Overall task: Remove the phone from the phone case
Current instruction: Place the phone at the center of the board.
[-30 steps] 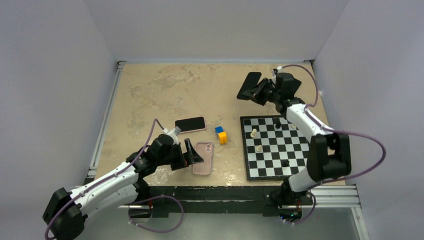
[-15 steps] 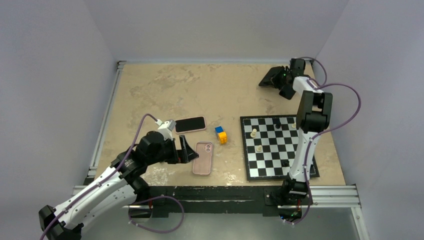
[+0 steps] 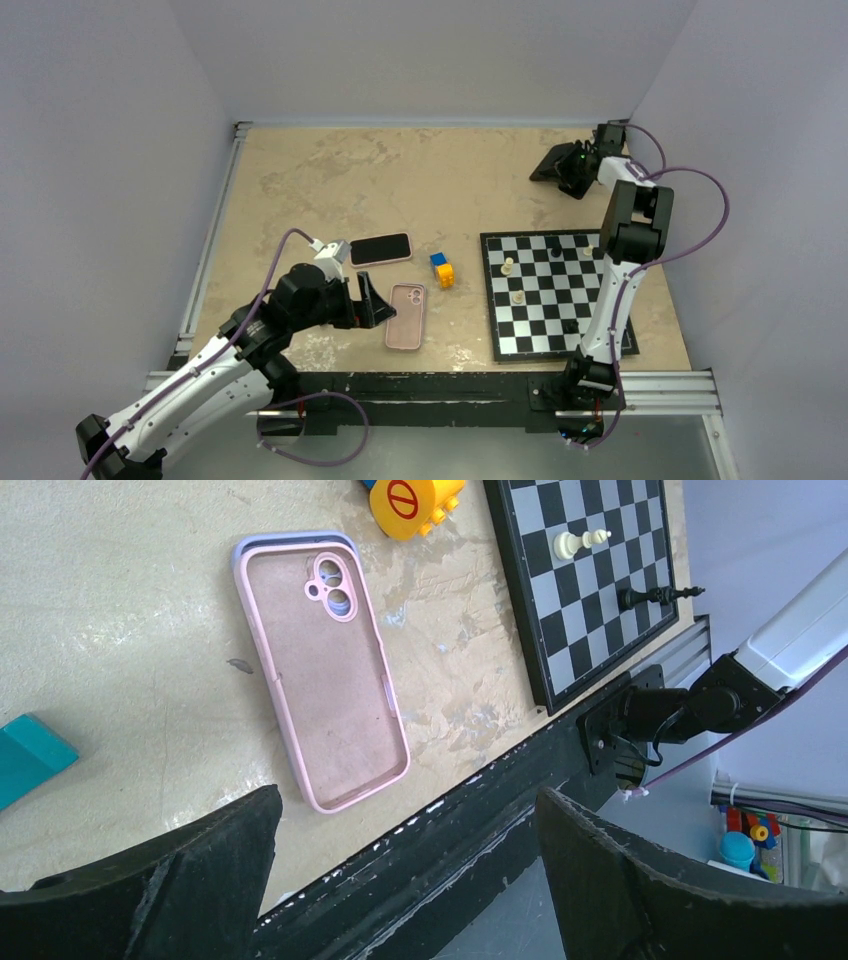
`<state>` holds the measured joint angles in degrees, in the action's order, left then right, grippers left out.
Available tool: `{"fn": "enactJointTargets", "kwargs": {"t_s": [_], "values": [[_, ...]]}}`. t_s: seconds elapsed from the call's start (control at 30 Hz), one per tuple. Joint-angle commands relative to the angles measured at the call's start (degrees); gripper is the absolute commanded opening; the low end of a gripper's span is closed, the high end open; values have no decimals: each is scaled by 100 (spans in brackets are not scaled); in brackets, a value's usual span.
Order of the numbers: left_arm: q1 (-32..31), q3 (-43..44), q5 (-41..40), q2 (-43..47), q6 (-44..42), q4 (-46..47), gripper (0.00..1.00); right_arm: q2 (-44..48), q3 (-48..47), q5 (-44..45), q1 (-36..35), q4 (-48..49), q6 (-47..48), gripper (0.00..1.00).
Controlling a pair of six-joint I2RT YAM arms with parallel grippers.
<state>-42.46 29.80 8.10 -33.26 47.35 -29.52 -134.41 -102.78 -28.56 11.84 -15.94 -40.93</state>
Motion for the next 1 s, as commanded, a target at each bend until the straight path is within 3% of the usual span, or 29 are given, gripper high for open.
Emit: {"fn": "enactJointTargets", "kwargs": {"t_s": [0.0, 0.17, 0.3, 0.4, 0.57, 0.83, 0.97], "values": [[-21, 194, 21, 81, -57, 43, 100, -107, -351, -68, 51, 112, 187, 17], [-23, 202, 67, 82, -16, 75, 100, -209, -519, -79, 85, -39, 302, 31], [-21, 230, 107, 60, 16, 104, 100, -120, -713, 114, 90, -450, 550, 62], [-17, 279, 127, 34, 23, 104, 100, 55, -834, 459, 85, -787, 825, 76], [-21, 502, 126, -91, -45, 54, 100, 370, -892, 992, 87, -1344, 1211, 82], [215, 1562, -419, -763, -470, -481, 100, 1519, -531, 919, 46, -1513, 1439, 84], [866, 2220, -329, -1675, -840, -593, 100, 2758, 601, 788, -112, -1199, 1344, 84]]}}
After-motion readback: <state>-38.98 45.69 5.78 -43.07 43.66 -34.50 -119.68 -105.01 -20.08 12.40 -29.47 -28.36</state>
